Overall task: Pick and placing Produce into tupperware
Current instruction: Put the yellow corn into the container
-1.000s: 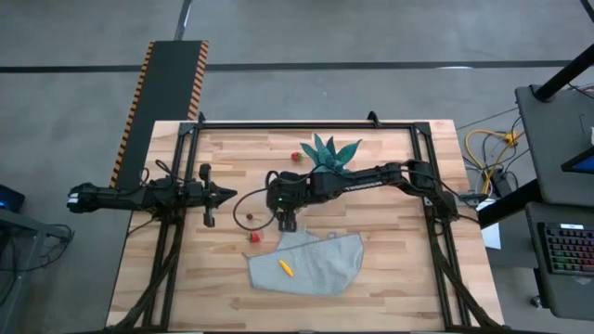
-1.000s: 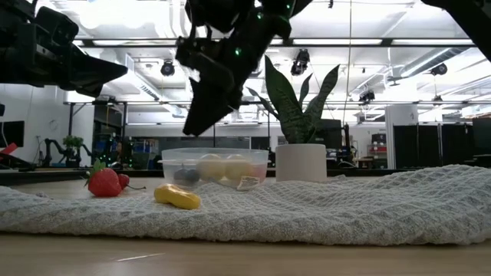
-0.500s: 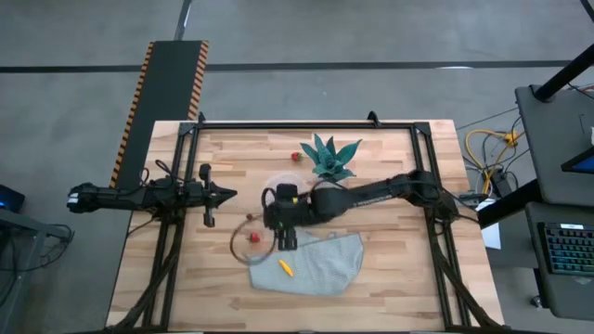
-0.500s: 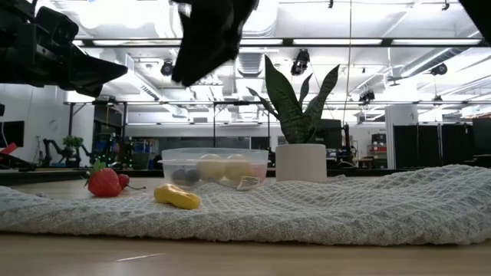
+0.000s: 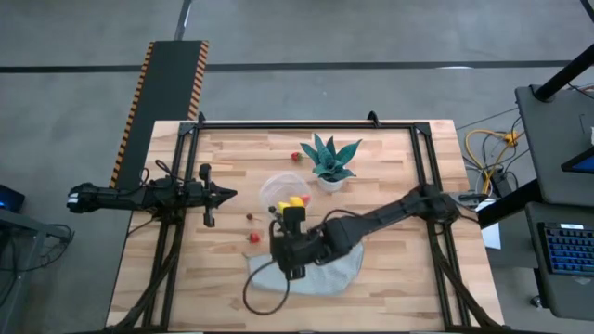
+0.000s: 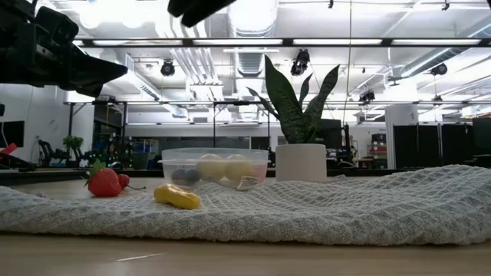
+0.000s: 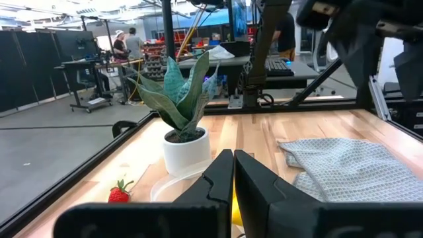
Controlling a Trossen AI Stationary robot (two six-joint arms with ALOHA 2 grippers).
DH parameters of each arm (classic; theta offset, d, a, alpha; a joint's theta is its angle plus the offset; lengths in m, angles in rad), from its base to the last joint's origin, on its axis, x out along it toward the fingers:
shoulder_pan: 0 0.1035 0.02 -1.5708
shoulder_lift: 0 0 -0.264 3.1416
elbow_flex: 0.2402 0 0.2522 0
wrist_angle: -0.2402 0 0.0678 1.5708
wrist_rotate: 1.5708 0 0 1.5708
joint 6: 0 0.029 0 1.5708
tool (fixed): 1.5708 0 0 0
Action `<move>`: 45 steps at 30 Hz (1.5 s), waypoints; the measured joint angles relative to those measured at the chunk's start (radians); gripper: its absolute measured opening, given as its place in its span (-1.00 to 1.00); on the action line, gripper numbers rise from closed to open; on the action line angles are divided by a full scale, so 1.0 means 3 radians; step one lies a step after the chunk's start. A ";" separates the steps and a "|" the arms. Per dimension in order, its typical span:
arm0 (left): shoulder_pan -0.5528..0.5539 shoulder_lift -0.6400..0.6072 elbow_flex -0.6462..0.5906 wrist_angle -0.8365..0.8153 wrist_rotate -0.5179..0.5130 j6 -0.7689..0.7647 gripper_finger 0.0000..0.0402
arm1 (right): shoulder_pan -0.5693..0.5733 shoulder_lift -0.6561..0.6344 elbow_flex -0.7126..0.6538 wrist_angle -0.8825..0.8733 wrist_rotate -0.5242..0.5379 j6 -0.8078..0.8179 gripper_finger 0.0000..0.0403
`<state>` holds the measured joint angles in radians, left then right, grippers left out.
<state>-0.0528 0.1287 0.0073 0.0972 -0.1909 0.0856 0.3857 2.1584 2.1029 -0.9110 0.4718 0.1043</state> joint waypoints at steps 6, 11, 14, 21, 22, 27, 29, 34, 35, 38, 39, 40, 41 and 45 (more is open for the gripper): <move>0.0000 -0.0003 -0.0001 0.0002 0.0000 0.0000 -1.00 | 0.0321 -0.0158 -0.0033 0.0006 0.0559 -0.0245 0.02; 0.0001 -0.0003 0.0000 0.0003 0.0000 0.0001 -1.00 | 0.0484 -0.0507 -0.0266 -0.0019 0.0552 -0.0439 -0.16; 0.0001 -0.0001 -0.0001 0.0026 0.0000 0.0001 -1.00 | 0.0505 -0.0896 -0.0641 0.0099 0.0225 -0.0401 -0.27; 0.0001 0.0000 -0.0001 0.0078 0.0000 0.0000 -1.00 | 0.0503 -0.2131 -0.2214 0.1551 -0.0994 -0.0716 -0.45; 0.0001 -0.0001 -0.0001 0.0077 0.0000 0.0000 -1.00 | 0.0504 -0.2331 -0.2451 0.1735 -0.0995 -0.0724 -0.47; 0.0001 0.0002 0.0000 0.0078 0.0001 0.0000 -1.00 | 0.0502 -0.3341 -0.3569 0.2298 -0.0985 -0.0620 -0.54; 0.0001 -0.0001 0.0000 0.0077 0.0000 0.0000 -1.00 | 0.0503 -0.3741 -0.3991 0.2477 -0.0987 -0.0517 -0.56; 0.0000 0.0003 -0.0001 0.0077 0.0000 0.0000 -1.00 | 0.0503 -0.4641 -0.4973 0.3135 -0.0919 -0.0365 -0.61; 0.0000 0.0005 0.0000 0.0076 0.0000 0.0000 -1.00 | 0.0496 -0.4772 -0.5139 0.3233 -0.0872 -0.0395 -0.61; 0.0000 0.0003 0.0000 0.0076 0.0000 0.0001 -1.00 | 0.0388 -0.5118 -0.5556 0.3479 -0.0711 -0.0497 -0.64; 0.0001 0.0003 -0.0001 0.0076 0.0000 0.0000 -1.00 | 0.0320 -0.5221 -0.5673 0.3569 -0.0688 -0.0515 -0.65; 0.0000 0.0003 0.0000 0.0076 0.0000 0.0000 -1.00 | 0.0246 -0.5315 -0.5781 0.3618 -0.0688 -0.0530 -0.66; 0.0001 0.0003 -0.0001 0.0076 0.0000 0.0000 -1.00 | 0.0163 -0.5407 -0.5876 0.3654 -0.0688 -0.0542 -0.67; 0.0000 0.0002 0.0000 0.0076 0.0000 0.0000 -1.00 | -0.0223 -0.5738 -0.6133 0.3693 -0.0746 -0.0598 -0.68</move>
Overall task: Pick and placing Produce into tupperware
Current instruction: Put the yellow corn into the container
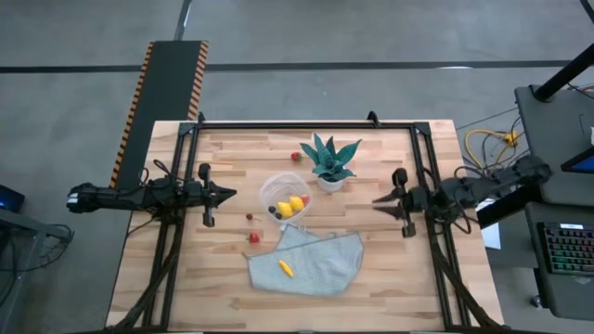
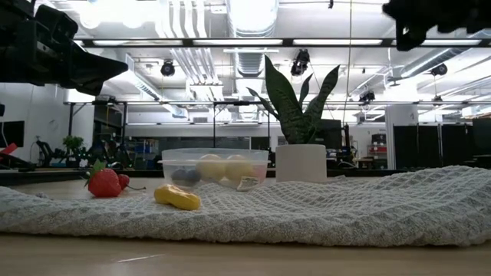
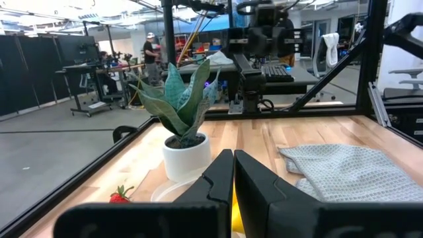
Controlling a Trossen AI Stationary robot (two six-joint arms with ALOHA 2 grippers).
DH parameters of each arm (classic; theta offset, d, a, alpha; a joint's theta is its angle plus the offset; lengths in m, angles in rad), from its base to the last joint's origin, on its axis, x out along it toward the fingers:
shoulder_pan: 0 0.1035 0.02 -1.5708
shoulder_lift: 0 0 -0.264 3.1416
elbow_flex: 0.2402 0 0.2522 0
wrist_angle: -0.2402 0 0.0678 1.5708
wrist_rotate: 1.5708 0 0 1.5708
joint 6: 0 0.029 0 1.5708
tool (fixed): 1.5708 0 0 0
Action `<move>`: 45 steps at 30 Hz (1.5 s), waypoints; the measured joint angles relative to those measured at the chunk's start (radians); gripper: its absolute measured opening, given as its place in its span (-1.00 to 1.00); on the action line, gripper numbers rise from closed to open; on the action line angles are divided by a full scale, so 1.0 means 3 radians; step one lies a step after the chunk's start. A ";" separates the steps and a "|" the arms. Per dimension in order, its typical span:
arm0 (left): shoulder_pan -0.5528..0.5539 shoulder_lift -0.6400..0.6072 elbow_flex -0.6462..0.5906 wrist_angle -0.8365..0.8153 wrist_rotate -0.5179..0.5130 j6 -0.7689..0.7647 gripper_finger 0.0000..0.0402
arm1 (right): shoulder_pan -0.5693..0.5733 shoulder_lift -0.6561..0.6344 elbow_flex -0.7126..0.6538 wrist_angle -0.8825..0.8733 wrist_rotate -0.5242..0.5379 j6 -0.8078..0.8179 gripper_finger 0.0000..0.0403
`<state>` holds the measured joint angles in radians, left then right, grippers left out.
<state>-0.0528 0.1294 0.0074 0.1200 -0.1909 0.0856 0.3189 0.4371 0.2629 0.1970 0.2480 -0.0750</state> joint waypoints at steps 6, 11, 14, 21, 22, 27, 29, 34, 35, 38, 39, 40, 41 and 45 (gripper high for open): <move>0.0000 0.0000 0.0000 -0.0001 0.0000 0.0001 -1.00 | -0.0458 -0.0239 -0.0071 -0.0058 -0.0305 -0.0153 -0.69; 0.0001 0.0001 -0.0001 -0.0003 0.0000 0.0002 -1.00 | -0.0830 -0.0273 -0.0183 -0.0099 -0.0371 -0.0216 -0.69; 0.0001 -0.0002 -0.0001 0.0001 -0.0001 0.0013 -1.00 | -0.1080 -0.0276 -0.0329 -0.0023 -0.0588 -0.0123 -0.69; 0.0000 -0.0002 0.0000 0.0003 -0.0001 0.0019 -1.00 | -0.1202 -0.0490 -0.0450 -0.0020 -0.0912 0.0043 -0.79; 0.0000 -0.0002 -0.0001 0.0003 -0.0001 0.0019 -1.00 | -0.1184 -0.0544 -0.0458 -0.0033 -0.0915 0.0033 -0.82; 0.0000 -0.0002 0.0000 0.0001 -0.0001 0.0019 -1.00 | -0.1041 -0.0863 -0.0486 -0.0396 -0.0911 0.0041 -0.94; 0.0000 0.0003 0.0000 0.0000 -0.0001 0.0019 -1.00 | -0.0956 -0.1000 -0.0498 -0.0525 -0.0871 0.0082 -0.95; 0.0000 0.0001 0.0000 0.0000 -0.0001 0.0019 -1.00 | -0.0760 -0.1318 -0.0519 -0.0833 -0.0635 0.0071 -0.96; 0.0000 0.0002 -0.0001 0.0001 -0.0001 0.0019 -1.00 | -0.0735 -0.1366 -0.0524 -0.0851 -0.0635 0.0073 -0.96; 0.0000 0.0003 0.0000 0.0000 -0.0001 0.0018 -1.00 | -0.0695 -0.1461 -0.0583 -0.1012 -0.0571 0.0108 -0.96; 0.0000 0.0003 -0.0001 0.0000 -0.0001 0.0018 -1.00 | -0.0699 -0.1455 -0.0614 -0.1017 -0.0555 0.0127 -0.96; 0.0000 0.0001 -0.0001 -0.0002 -0.0001 0.0018 -1.00 | -0.0699 -0.1455 -0.0656 -0.1006 -0.0552 0.0149 -0.96; 0.0000 0.0000 0.0000 0.0000 -0.0001 0.0018 -1.00 | -0.0699 -0.1452 -0.0700 -0.0964 -0.0553 0.0168 -0.96; 0.0001 0.0004 0.0000 0.0002 -0.0001 0.0017 -1.00 | -0.0692 -0.1420 -0.0749 -0.0822 -0.0585 0.0237 -0.96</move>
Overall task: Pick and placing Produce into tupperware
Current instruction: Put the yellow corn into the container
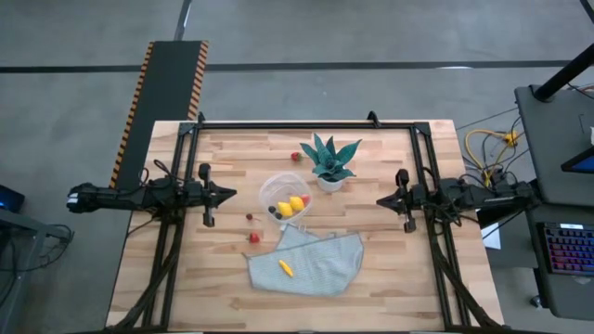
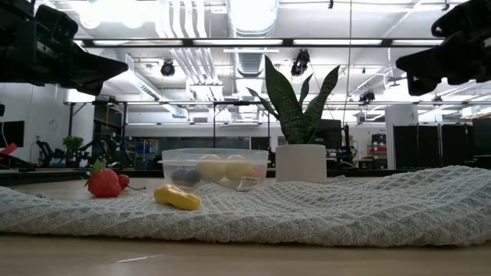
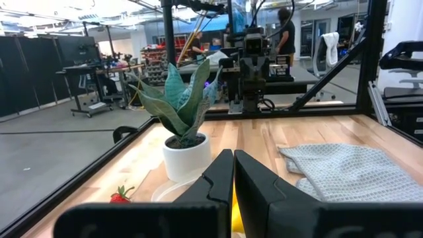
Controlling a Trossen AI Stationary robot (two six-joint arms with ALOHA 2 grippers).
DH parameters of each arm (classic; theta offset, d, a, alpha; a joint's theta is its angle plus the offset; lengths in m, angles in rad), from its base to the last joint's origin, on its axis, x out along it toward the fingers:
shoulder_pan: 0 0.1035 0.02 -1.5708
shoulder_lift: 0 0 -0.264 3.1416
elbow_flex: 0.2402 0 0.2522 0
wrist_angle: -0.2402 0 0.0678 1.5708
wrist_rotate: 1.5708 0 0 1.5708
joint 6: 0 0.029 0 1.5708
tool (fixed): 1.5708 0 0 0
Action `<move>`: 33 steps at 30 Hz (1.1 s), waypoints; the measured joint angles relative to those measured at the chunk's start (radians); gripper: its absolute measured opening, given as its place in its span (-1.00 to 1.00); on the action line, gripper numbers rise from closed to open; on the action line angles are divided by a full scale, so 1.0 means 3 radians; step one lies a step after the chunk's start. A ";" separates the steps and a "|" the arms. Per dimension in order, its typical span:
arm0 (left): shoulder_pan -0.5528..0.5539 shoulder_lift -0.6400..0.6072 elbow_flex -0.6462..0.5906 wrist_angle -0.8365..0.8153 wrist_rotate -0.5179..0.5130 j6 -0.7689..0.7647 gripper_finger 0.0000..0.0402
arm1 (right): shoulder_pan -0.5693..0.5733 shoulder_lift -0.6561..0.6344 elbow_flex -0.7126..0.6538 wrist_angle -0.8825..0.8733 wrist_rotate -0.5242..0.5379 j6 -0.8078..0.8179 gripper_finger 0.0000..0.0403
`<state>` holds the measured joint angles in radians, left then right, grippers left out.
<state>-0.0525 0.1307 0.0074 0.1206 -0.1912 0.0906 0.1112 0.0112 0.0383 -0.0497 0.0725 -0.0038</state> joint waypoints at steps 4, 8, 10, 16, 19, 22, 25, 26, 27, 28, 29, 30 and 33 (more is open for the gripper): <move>-0.0001 -0.0001 -0.0001 -0.0002 -0.0001 -0.0014 -1.00 | 0.0000 0.0003 -0.0002 0.0002 0.0058 0.0015 -0.96; 0.0000 -0.0002 -0.0001 0.0002 0.0010 -0.0022 -1.00 | 0.0000 0.0010 -0.0002 0.0005 0.0058 0.0091 -0.96; 0.0000 -0.0001 0.0000 0.0000 0.0027 -0.0019 -1.00 | 0.0000 0.0009 -0.0002 0.0005 0.0058 0.0088 -0.96; 0.0000 0.0001 0.0000 0.0003 0.0120 -0.0016 -0.94 | 0.0000 0.0009 -0.0002 0.0006 0.0058 0.0042 -0.96; -0.0001 0.0037 0.0008 0.0002 0.0133 -0.0018 -0.78 | 0.0000 0.0010 -0.0002 0.0006 0.0059 0.0027 -0.96; -0.0001 0.0133 0.0103 -0.0015 0.0156 -0.0016 -0.55 | -0.0001 0.0010 -0.0002 0.0006 0.0100 0.0045 -0.96; 0.0000 0.0246 0.0256 0.0047 0.0307 0.0000 -0.40 | -0.0001 0.0009 -0.0002 0.0008 0.0208 -0.0028 -0.96; 0.0000 0.0294 0.0296 0.0099 0.0370 0.0005 -0.38 | -0.0001 0.0009 -0.0002 0.0011 0.0275 -0.0061 -0.96; 0.0000 0.0347 0.0337 0.0139 0.0425 0.0004 -0.36 | -0.0001 0.0009 -0.0002 0.0017 0.0348 -0.0091 -0.96; 0.0000 0.0399 0.0385 0.0166 0.0471 0.0004 -0.36 | -0.0001 0.0009 -0.0002 0.0025 0.0423 -0.0112 -0.96; -0.0001 0.0459 0.0445 0.0179 0.0515 0.0002 -0.36 | -0.0001 0.0009 -0.0002 0.0032 0.0489 -0.0135 -0.96; -0.0001 0.0521 0.0504 0.0190 0.0522 0.0003 -0.35 | -0.0001 0.0009 0.0000 0.0034 0.0544 -0.0160 -0.96; -0.0001 0.0708 0.0654 0.0176 0.0523 0.0004 -0.35 | -0.0001 0.0009 0.0011 0.0035 0.0629 -0.0193 -0.96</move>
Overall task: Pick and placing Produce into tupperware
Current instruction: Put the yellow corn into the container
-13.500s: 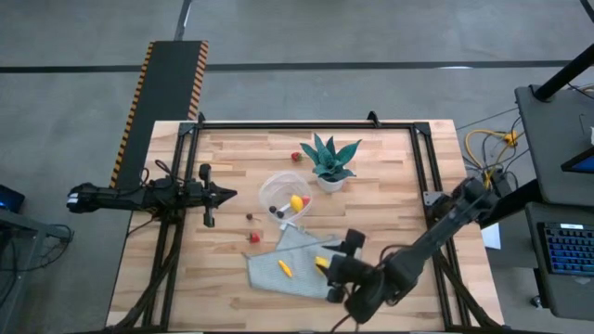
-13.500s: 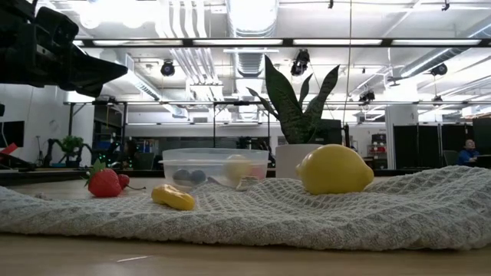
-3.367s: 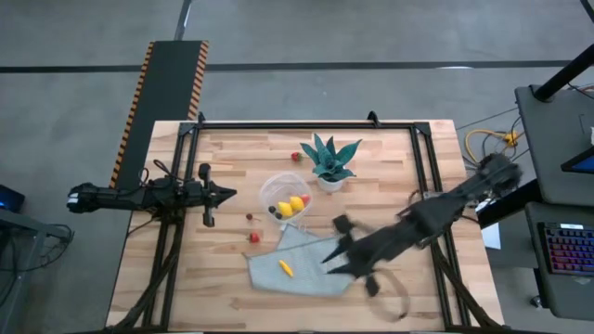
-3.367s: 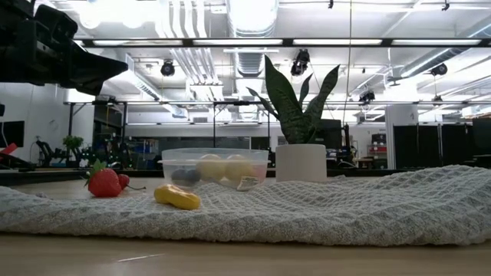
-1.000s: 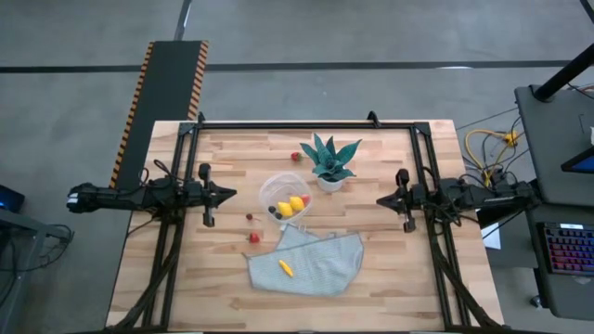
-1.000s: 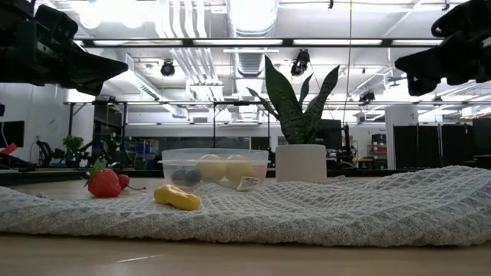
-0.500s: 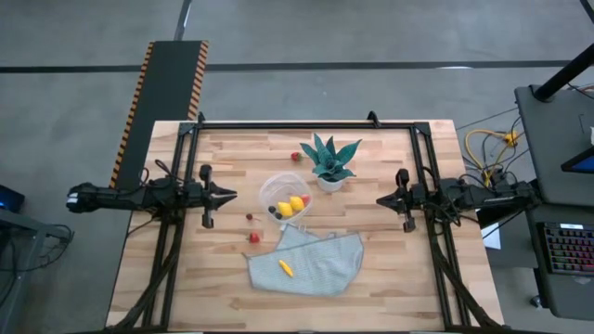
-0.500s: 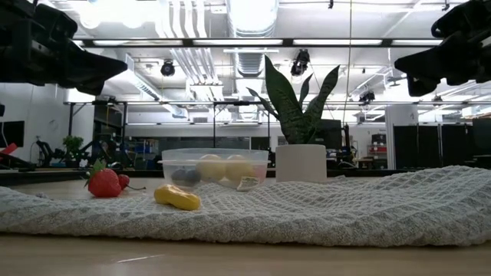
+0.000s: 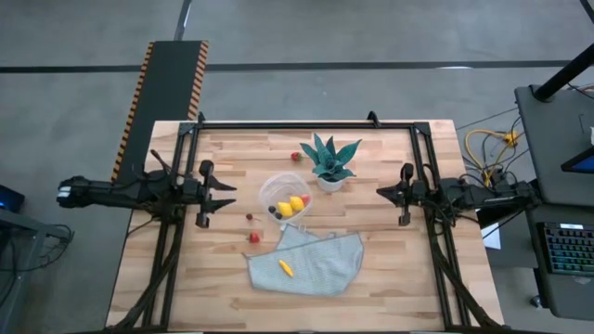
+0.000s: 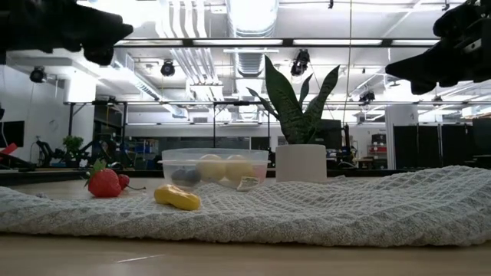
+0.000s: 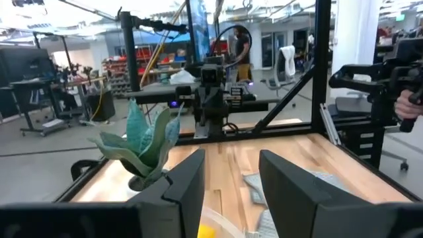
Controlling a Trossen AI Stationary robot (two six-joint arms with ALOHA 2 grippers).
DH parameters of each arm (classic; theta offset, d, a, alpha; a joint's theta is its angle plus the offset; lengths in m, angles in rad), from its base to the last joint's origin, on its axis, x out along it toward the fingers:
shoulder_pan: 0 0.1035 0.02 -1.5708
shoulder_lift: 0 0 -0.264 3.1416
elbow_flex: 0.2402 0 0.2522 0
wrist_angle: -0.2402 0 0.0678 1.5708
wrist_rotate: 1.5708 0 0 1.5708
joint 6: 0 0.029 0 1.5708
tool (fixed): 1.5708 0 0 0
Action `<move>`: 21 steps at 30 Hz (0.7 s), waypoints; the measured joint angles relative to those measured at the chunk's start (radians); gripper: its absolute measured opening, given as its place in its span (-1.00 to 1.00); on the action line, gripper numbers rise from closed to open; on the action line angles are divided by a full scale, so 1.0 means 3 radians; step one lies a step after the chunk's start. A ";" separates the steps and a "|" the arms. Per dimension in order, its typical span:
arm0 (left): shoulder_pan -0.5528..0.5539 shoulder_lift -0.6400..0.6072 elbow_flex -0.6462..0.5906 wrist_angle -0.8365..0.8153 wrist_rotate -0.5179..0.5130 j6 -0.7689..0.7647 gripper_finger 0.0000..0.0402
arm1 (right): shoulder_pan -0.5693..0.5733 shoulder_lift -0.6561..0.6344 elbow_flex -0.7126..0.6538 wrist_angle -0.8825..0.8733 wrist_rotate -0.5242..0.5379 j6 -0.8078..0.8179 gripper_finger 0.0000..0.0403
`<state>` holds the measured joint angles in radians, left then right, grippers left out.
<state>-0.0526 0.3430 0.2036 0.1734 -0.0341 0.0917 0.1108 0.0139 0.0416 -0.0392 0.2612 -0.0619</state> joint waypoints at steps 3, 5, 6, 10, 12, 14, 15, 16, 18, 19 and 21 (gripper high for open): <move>-0.0001 0.0240 0.0182 0.0009 0.0088 0.0143 -0.35 | 0.0000 0.0000 0.0010 0.0001 0.0007 -0.0039 -0.96; -0.0004 0.0461 0.0311 -0.0024 0.0164 0.0251 -0.35 | 0.0000 0.0000 0.0012 0.0001 0.0008 -0.0084 -0.96; -0.0005 0.0587 0.0372 -0.0051 0.0200 0.0262 -0.35 | 0.0000 0.0000 0.0012 0.0000 0.0009 -0.0091 -0.96; -0.0006 0.1141 0.0629 -0.0174 0.0459 0.0278 -0.35 | 0.0000 0.0000 0.0013 0.0000 0.0014 -0.0096 -0.96; -0.0019 0.1416 0.0735 -0.0181 0.0563 0.0378 -0.35 | 0.0000 0.0000 0.0013 -0.0005 0.0015 -0.0095 -0.96; -0.0058 0.1706 0.0832 -0.0211 0.0582 0.0516 -0.35 | 0.0000 0.0000 0.0013 -0.0004 0.0015 -0.0096 -0.96; -0.0074 0.1834 0.0885 -0.0232 0.0584 0.0582 -0.35 | 0.0000 0.0000 0.0013 -0.0006 0.0015 -0.0096 -0.96; -0.0093 0.1949 0.0955 -0.0212 0.0587 0.0635 -0.35 | 0.0000 0.0000 0.0013 -0.0009 0.0015 -0.0096 -0.96; -0.0134 0.2162 0.1100 -0.0151 0.0591 0.0695 -0.35 | 0.0000 0.0000 0.0013 -0.0012 0.0015 -0.0093 -0.96; -0.0147 0.2254 0.1155 -0.0170 0.0595 0.0704 -0.35 | 0.0000 0.0003 0.0013 -0.0013 0.0015 -0.0084 -0.96; -0.0179 0.2419 0.1300 -0.0324 0.0619 0.0771 -0.35 | 0.0000 0.0000 0.0013 -0.0021 0.0015 -0.0083 -0.96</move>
<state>-0.1063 1.0687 0.5935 0.0762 0.1516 0.3230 0.1108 0.0139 0.0456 -0.0456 0.2657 -0.0868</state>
